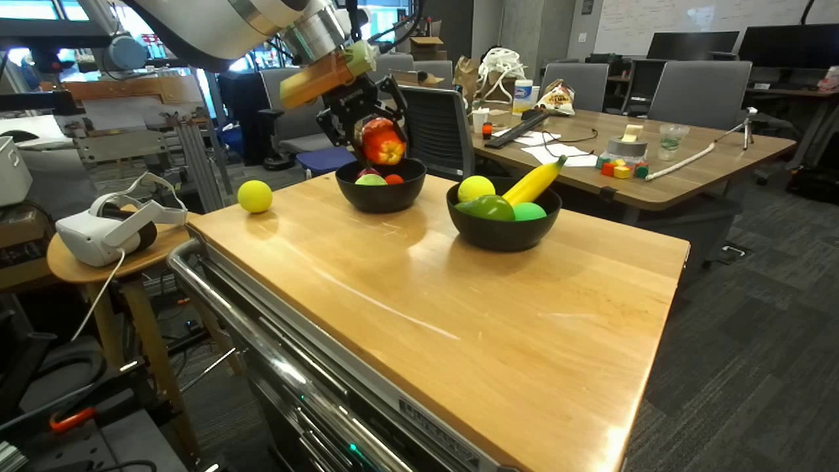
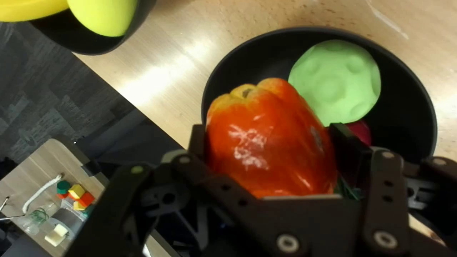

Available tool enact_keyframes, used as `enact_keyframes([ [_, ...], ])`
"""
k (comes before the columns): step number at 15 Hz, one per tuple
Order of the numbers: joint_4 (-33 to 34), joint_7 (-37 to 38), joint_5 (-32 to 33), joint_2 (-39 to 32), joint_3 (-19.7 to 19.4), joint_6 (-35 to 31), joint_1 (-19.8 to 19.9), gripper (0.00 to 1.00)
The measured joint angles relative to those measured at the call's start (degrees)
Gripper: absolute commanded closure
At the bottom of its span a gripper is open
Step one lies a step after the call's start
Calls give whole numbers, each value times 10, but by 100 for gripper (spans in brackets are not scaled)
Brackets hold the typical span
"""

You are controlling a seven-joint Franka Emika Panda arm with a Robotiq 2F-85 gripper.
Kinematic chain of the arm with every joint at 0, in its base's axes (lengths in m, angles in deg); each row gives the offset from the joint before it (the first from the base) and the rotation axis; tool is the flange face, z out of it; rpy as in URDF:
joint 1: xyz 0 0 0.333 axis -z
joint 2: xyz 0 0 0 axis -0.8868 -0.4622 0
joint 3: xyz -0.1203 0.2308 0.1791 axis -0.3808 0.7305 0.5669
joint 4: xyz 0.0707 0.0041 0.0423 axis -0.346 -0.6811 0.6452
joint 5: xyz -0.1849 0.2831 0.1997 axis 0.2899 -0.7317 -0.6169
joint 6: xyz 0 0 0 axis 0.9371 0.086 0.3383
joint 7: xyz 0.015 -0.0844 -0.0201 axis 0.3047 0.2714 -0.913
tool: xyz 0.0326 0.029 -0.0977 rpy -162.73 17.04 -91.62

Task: Take the fruit toys from the table and put them in the two black bowls on the table

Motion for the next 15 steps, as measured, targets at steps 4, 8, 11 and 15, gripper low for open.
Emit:
enact_keyframes([
  [4,43,8,-1,-55,0,13,-15,4],
  [8,70,7,-13,-82,0,22,-22,0],
  [11,77,0,-35,-78,3,71,-32,0],
  [15,70,-34,-86,-36,19,157,-50,0],
])
